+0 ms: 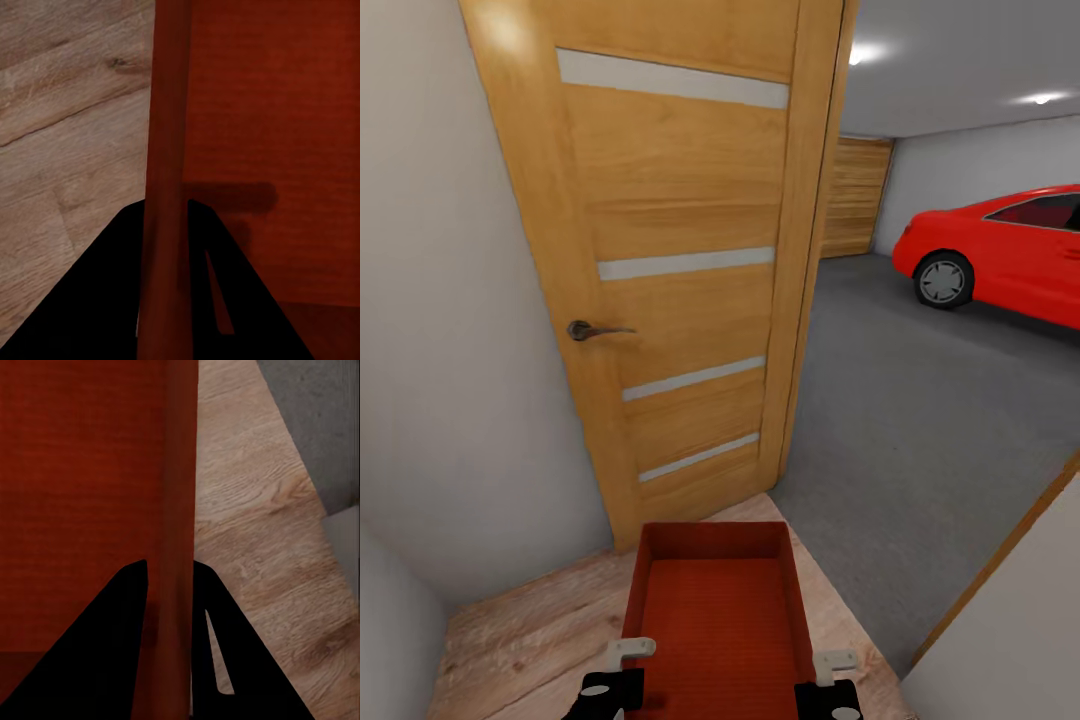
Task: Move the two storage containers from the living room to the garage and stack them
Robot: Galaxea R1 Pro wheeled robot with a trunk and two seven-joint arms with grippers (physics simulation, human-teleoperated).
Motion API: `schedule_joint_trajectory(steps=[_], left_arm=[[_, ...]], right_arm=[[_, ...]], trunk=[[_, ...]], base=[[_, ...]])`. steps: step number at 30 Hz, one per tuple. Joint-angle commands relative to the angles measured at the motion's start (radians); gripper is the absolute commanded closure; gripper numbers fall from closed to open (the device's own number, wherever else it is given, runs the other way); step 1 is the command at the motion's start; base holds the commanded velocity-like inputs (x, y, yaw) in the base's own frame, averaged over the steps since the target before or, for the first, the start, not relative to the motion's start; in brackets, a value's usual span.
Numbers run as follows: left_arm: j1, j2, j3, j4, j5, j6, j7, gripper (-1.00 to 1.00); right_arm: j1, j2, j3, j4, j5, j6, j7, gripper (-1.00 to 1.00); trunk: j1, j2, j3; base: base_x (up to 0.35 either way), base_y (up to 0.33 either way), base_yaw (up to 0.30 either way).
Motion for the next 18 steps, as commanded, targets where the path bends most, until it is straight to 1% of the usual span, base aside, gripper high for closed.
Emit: schedule_joint_trajectory(steps=[1,16,18], left_arm=[[0.001,-0.002,-0.07,0.0,0.014,0.005,-0.002,1.0],[0.001,-0.002,-0.07,0.0,0.014,0.005,-0.002,1.0],[0.001,-0.002,-0.07,0.0,0.014,0.005,-0.002,1.0]], right_arm=[[-0.002,0.0,0.006,0.002,-0.003,-0.004,-0.009,1.0],[-0.002,0.0,0.006,0.001,-0.003,-0.004,-0.008,1.0],[-0.002,0.0,0.006,0.002,-0.003,-0.004,-0.008,1.0]], trunk=[[0.0,-0.001,-0.001],[0.0,-0.001,-0.001],[0.0,-0.001,-0.001]], base=[[0.157,0.019,-0.283],[0.156,0.002,-0.283],[0.155,0.0,-0.2]])
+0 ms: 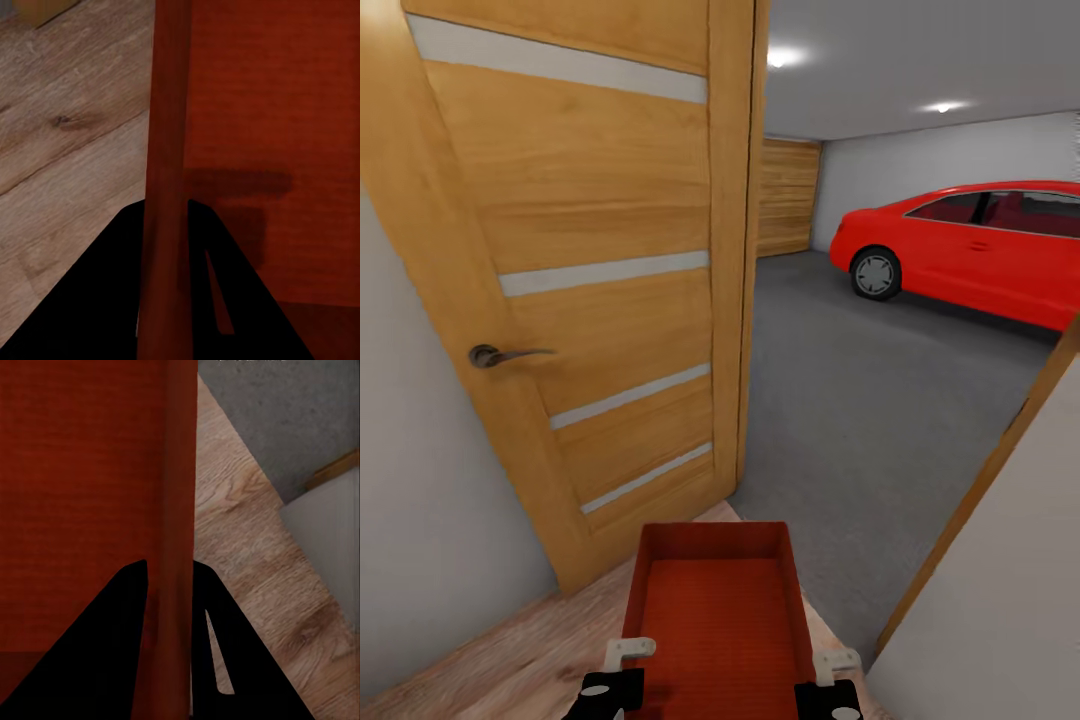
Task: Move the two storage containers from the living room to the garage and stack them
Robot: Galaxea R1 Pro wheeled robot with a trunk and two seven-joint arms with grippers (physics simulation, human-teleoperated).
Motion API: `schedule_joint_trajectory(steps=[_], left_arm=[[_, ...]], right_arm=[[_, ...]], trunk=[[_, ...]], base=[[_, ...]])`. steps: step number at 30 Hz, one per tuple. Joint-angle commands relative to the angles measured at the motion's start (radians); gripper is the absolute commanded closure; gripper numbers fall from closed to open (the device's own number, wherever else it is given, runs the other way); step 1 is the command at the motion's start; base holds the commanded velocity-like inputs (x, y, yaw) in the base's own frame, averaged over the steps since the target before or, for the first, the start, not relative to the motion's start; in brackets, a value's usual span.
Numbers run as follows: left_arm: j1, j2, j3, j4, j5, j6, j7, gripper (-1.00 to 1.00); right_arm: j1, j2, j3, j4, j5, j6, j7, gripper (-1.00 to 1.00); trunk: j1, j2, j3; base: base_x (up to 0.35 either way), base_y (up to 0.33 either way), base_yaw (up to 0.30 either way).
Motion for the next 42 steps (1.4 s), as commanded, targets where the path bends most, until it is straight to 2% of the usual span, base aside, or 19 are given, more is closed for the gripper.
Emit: schedule_joint_trajectory(steps=[1,17,42], left_arm=[[0.001,-0.002,-0.07,0.0,0.014,0.005,-0.002,1.0],[0.001,-0.002,-0.069,0.0,0.014,0.005,-0.002,1.0],[0.001,-0.002,-0.07,0.0,0.014,0.005,-0.001,1.0]], right_arm=[[-0.002,0.0,0.005,0.002,-0.003,-0.004,-0.007,1.0],[-0.002,0.0,0.006,0.001,-0.003,-0.004,-0.008,1.0],[-0.002,0.0,0.005,0.002,-0.003,-0.003,-0.008,1.0]], trunk=[[0.0,-0.001,-0.001],[0.0,-0.001,-0.001],[0.0,-0.001,0.0]], base=[[0.155,0.0,-0.091],[0.203,0.154,-0.026],[0.005,0.002,-0.269]])
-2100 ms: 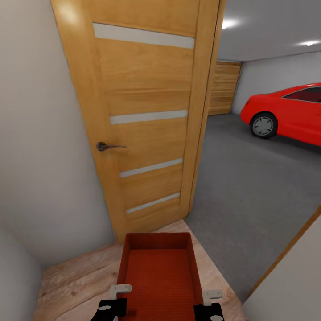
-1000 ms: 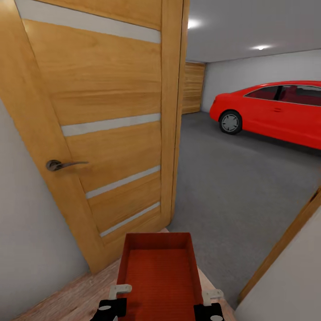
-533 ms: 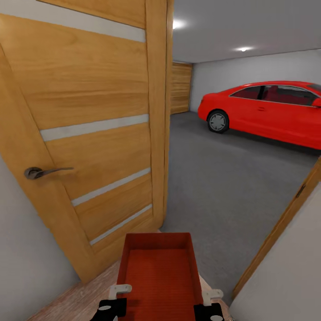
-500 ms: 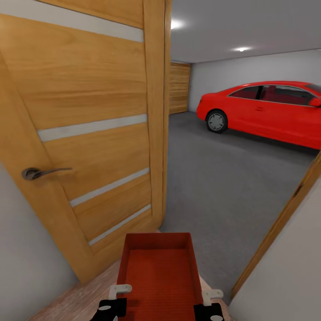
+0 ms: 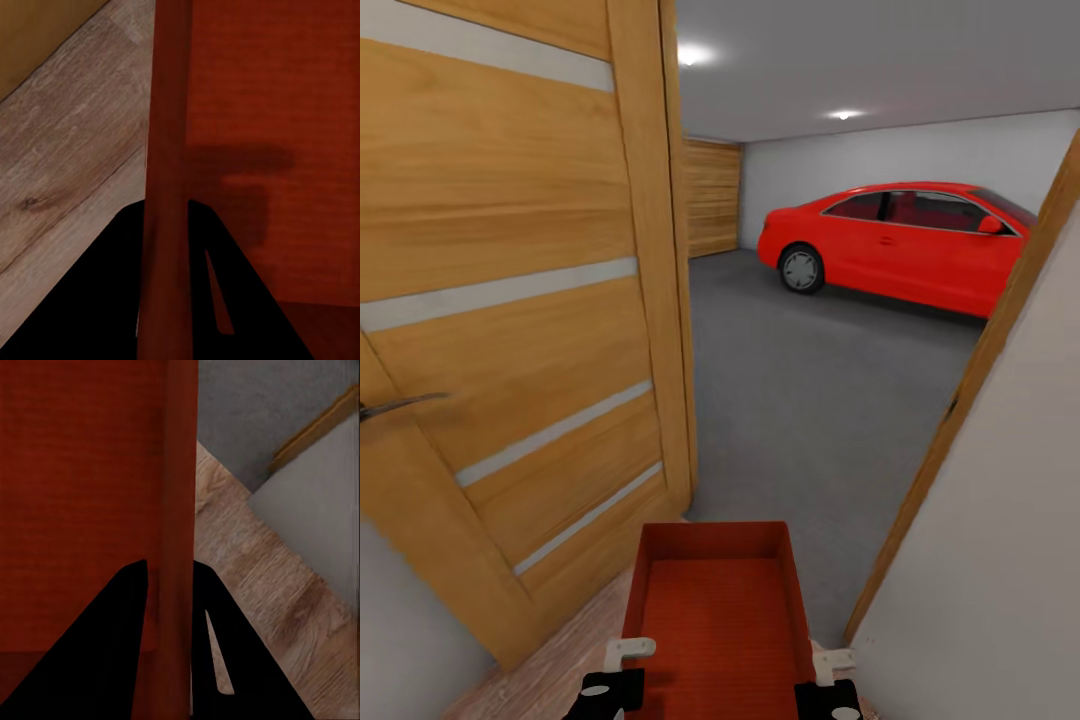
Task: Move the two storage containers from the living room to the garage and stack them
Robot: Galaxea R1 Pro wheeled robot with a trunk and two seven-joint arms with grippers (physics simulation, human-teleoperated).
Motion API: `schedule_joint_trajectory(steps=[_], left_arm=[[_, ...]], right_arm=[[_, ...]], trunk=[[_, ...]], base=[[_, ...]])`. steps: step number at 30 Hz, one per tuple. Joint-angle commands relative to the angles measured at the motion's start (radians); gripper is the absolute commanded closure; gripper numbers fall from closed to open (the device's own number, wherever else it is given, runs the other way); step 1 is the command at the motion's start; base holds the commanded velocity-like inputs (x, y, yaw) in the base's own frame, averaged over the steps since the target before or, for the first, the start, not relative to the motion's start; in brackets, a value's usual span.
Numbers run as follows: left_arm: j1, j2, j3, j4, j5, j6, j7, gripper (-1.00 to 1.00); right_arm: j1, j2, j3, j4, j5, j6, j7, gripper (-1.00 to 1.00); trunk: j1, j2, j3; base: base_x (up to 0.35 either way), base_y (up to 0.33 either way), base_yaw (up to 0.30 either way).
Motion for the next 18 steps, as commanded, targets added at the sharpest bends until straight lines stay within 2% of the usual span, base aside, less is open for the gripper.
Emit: schedule_joint_trajectory(steps=[1,18], left_arm=[[0.001,-0.002,-0.07,0.0,0.013,0.005,-0.002,1.0],[0.001,-0.003,-0.07,0.0,0.013,0.005,-0.003,1.0]], right_arm=[[-0.002,0.0,0.007,0.002,-0.005,-0.004,-0.008,1.0],[-0.002,0.0,0.007,0.003,-0.005,-0.005,-0.008,1.0]], trunk=[[0.0,-0.001,-0.001],[0.0,-0.001,-0.001]], base=[[0.0,0.0,-0.257],[0.177,0.253,-0.008]])
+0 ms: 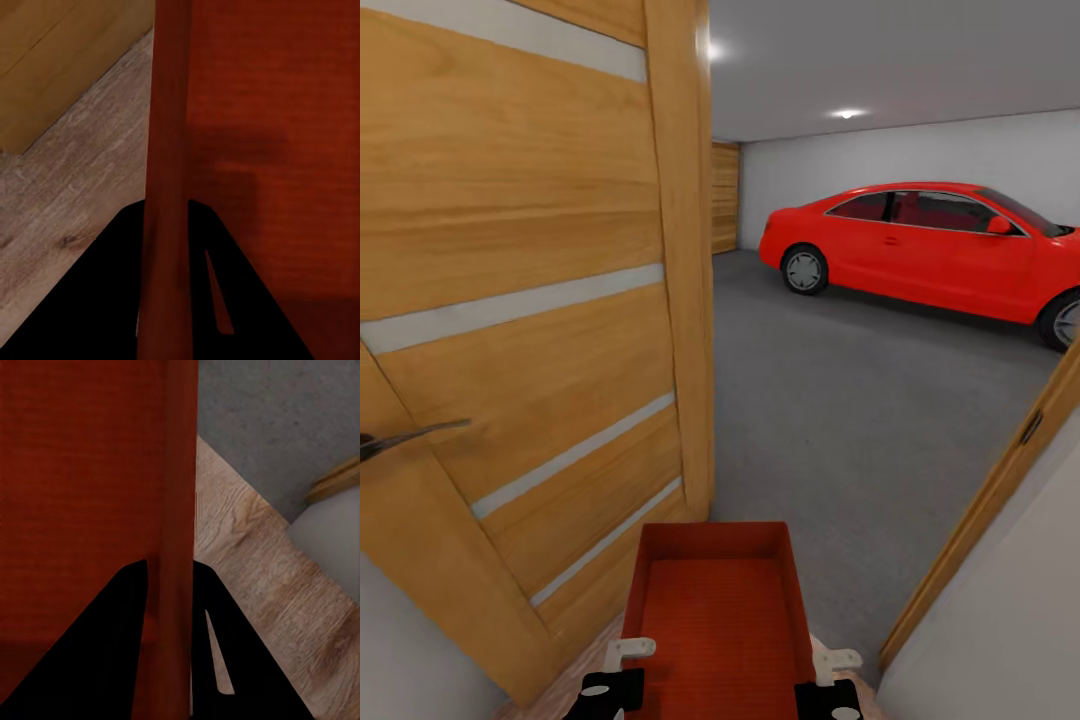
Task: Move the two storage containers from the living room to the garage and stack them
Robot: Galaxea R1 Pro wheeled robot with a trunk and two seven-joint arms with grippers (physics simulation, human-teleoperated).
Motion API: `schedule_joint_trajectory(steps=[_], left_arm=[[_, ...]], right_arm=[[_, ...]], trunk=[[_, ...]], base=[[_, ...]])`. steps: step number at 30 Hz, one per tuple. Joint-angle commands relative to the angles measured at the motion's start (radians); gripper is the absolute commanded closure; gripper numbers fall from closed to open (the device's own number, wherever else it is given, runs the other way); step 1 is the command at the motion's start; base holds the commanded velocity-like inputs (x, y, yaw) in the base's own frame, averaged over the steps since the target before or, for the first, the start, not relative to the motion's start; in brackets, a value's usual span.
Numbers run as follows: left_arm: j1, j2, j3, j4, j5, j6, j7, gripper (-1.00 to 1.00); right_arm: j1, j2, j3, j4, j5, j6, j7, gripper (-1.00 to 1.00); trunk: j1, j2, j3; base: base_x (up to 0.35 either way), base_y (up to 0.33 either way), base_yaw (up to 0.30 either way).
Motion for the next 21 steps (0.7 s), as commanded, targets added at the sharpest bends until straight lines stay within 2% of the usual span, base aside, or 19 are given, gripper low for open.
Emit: schedule_joint_trajectory(steps=[1,21], left_arm=[[0.001,-0.003,-0.07,0.0,0.013,0.005,-0.004,1.0],[0.001,-0.003,-0.07,0.0,0.013,0.005,-0.004,1.0]], right_arm=[[-0.001,0.0,0.006,0.002,-0.004,-0.004,-0.008,1.0],[-0.001,0.0,0.006,0.001,-0.004,-0.003,-0.009,1.0]], trunk=[[0.0,-0.001,-0.001],[0.0,-0.001,-0.001]], base=[[0.126,0.141,-0.066],[0.006,0.007,-0.232]])
